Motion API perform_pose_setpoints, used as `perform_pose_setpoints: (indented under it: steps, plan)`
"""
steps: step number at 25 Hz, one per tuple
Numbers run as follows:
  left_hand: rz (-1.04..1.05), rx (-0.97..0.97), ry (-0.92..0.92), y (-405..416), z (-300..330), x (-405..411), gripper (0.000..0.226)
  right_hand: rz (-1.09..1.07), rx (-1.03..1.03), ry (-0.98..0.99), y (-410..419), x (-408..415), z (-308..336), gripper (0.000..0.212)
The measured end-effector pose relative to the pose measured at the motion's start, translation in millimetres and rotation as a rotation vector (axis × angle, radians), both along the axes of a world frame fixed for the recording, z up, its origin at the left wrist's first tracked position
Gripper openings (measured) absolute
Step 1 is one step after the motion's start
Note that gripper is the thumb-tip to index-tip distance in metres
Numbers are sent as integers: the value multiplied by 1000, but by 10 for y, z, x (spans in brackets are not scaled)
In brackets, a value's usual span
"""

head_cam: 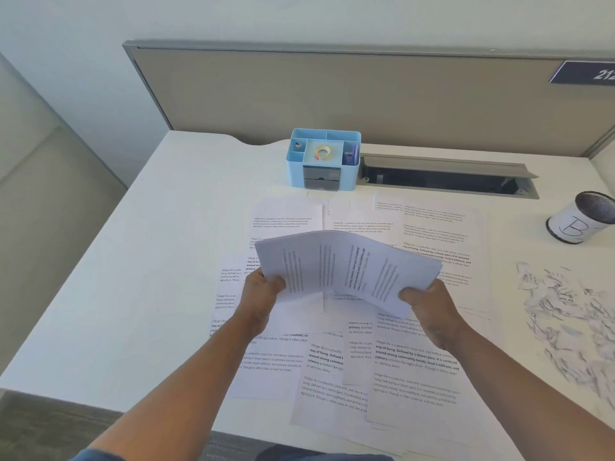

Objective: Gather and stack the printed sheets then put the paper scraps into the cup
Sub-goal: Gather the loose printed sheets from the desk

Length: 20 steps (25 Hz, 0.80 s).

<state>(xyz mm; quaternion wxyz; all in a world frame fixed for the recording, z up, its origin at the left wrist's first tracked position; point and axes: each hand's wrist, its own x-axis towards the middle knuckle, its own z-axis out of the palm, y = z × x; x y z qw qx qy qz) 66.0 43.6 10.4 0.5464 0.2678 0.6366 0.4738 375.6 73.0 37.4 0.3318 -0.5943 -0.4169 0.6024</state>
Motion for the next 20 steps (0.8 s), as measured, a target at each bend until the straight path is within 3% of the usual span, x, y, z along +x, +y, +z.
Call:
perform_pose_setpoints:
  steps: [12,20]
  plan:
    - [-46,-56,-21,-54,15,-74,41,81,-127,71,-25,5,-200,45]
    - [-189,35,261,101,346,-268,23,50,-107,129,135,36,55,31]
